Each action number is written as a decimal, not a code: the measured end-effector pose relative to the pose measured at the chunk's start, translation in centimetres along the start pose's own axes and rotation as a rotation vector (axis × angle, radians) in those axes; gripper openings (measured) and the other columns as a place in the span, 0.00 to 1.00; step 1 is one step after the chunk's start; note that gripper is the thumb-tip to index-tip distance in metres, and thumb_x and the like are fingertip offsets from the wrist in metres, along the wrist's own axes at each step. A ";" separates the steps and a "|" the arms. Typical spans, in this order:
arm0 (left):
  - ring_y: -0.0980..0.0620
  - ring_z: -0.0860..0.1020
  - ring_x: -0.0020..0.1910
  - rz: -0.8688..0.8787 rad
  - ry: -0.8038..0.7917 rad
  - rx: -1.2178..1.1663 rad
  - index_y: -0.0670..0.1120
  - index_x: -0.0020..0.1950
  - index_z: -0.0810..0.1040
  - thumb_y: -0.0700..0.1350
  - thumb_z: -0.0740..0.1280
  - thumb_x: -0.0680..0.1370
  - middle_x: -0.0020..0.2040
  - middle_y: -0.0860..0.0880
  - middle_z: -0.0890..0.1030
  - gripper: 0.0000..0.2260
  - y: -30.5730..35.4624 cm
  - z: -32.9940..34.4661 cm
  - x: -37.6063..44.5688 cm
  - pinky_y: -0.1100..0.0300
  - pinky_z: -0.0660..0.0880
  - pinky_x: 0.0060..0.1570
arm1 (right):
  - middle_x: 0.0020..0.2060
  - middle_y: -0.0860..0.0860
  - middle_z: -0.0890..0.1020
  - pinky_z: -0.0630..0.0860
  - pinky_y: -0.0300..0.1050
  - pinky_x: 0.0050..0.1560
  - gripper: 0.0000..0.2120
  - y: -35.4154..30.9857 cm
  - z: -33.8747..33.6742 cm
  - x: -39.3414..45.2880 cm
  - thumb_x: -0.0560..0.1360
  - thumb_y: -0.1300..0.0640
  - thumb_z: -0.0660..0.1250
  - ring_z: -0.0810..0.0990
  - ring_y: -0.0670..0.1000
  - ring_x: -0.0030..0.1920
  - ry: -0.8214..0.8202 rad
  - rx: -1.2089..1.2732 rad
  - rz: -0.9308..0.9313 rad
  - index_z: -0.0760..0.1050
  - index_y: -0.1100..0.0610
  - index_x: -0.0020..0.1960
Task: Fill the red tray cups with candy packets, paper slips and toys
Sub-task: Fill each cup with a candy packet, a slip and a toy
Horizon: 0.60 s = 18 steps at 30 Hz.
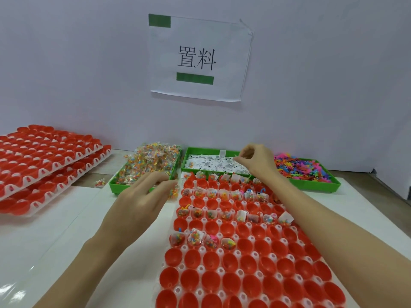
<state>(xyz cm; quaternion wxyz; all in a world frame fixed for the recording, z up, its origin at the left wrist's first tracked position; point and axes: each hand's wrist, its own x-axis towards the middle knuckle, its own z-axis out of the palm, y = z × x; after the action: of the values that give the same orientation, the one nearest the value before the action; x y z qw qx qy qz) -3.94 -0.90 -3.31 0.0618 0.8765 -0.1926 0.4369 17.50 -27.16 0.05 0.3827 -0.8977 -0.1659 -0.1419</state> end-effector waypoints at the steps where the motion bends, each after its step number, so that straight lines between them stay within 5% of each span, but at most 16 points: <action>1: 0.46 0.81 0.47 -0.012 0.018 -0.010 0.37 0.55 0.85 0.37 0.69 0.80 0.50 0.44 0.81 0.08 0.1 0.0 0.0 0.50 0.82 0.42 | 0.38 0.50 0.83 0.74 0.34 0.39 0.08 0.0 -0.3 -0.5 0.75 0.56 0.77 0.80 0.45 0.38 0.025 0.022 -0.007 0.81 0.60 0.47; 5: 0.48 0.80 0.46 -0.035 0.068 -0.077 0.39 0.57 0.85 0.39 0.68 0.81 0.50 0.46 0.81 0.08 1.1 0.1 0.3 0.55 0.79 0.48 | 0.36 0.51 0.86 0.75 0.32 0.33 0.08 -1.3 -1.9 -3.8 0.77 0.56 0.75 0.85 0.45 0.33 0.012 0.211 0.014 0.80 0.59 0.51; 12: 0.53 0.82 0.46 -0.049 0.125 -0.313 0.41 0.55 0.86 0.38 0.72 0.79 0.49 0.49 0.82 0.06 4.8 -0.6 1.5 0.58 0.80 0.50 | 0.36 0.48 0.86 0.80 0.35 0.41 0.07 -5.1 -4.4 -13.8 0.73 0.47 0.77 0.85 0.45 0.37 -0.146 0.384 -0.040 0.83 0.49 0.45; 18: 0.46 0.86 0.42 -0.568 -0.067 -1.051 0.45 0.47 0.85 0.39 0.78 0.73 0.42 0.46 0.86 0.05 8.6 -1.7 2.4 0.52 0.84 0.46 | 0.42 0.47 0.87 0.82 0.43 0.51 0.03 -6.7 -4.4 -17.6 0.77 0.58 0.74 0.86 0.47 0.45 -0.287 0.460 -0.074 0.85 0.50 0.46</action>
<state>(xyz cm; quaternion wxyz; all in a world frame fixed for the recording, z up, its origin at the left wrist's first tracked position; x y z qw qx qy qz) -7.26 -9.01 -0.91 0.5953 0.7590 -0.1429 0.2216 -1.73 -29.36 0.54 0.5436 -0.7916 -0.2787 0.0142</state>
